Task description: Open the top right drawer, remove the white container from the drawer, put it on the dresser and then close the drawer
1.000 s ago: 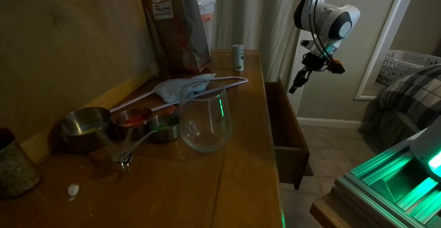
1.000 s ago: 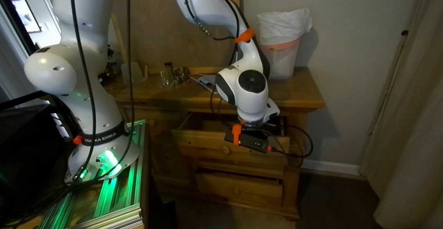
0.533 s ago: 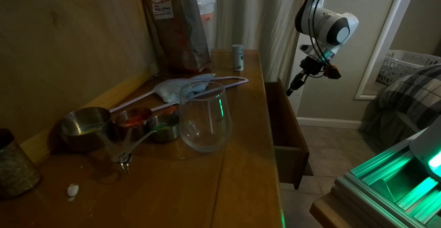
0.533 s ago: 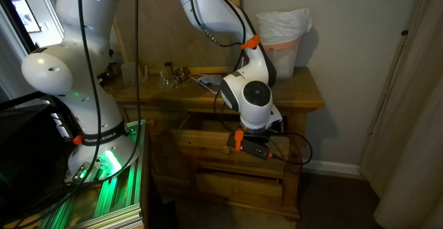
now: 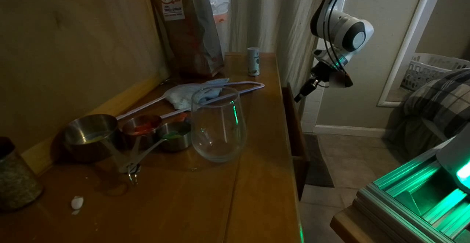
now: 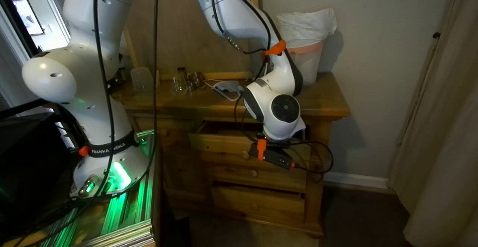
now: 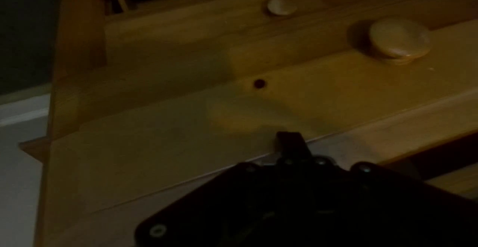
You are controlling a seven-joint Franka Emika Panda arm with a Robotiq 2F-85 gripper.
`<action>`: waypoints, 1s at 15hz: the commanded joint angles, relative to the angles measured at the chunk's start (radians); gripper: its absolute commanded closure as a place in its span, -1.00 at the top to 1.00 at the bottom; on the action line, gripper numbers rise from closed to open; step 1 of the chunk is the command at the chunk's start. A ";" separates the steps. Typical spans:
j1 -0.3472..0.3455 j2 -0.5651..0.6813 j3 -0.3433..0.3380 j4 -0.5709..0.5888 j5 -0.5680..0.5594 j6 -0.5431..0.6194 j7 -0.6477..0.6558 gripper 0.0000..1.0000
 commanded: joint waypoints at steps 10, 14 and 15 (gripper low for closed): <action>0.044 0.126 0.047 0.179 0.030 -0.155 0.026 -1.00; 0.037 0.080 0.021 0.154 0.020 -0.141 0.030 -1.00; 0.043 0.060 0.009 0.138 0.010 -0.125 0.033 -1.00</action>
